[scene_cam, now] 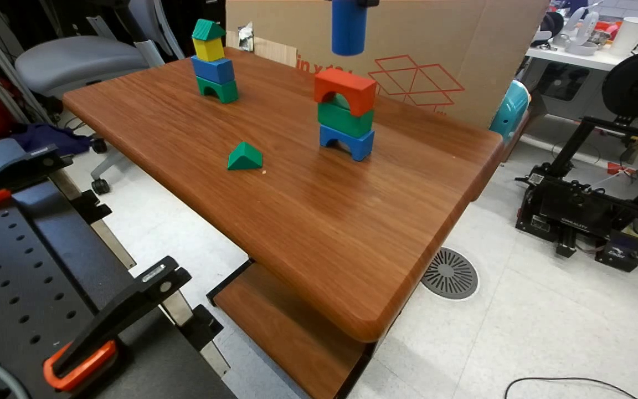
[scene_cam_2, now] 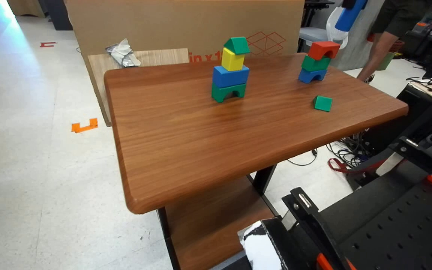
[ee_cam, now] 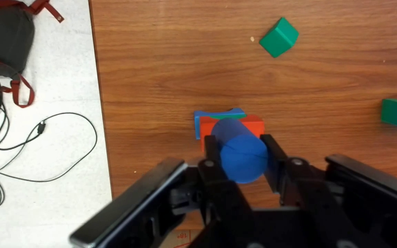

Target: Pick up the blue block and place it on the orange block

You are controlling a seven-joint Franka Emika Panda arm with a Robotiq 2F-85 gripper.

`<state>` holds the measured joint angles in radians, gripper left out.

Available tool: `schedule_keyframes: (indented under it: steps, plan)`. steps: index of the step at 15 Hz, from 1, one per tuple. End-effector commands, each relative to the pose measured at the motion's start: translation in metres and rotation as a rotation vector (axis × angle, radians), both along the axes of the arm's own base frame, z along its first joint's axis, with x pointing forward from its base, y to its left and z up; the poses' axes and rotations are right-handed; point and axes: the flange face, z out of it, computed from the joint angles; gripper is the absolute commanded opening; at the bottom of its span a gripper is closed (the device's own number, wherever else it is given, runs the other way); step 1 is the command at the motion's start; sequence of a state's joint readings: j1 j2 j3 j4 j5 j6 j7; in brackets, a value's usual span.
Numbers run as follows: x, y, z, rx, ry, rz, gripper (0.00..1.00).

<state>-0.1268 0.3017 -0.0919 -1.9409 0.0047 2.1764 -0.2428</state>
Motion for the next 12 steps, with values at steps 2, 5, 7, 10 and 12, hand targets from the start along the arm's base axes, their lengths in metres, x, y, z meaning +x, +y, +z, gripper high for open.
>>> schedule_keyframes:
  steps: [2,5,7,10,12]
  plan:
    - [0.021,0.007,-0.006,0.014,0.022,0.005,0.08]
    - [0.024,0.013,-0.014,0.009,0.034,0.021,0.08]
    - [0.025,0.015,-0.019,0.008,0.034,0.025,0.08]
    - [0.025,0.015,-0.022,0.010,0.046,0.022,0.08]
    - [0.025,0.013,-0.023,0.011,0.051,0.018,0.08]
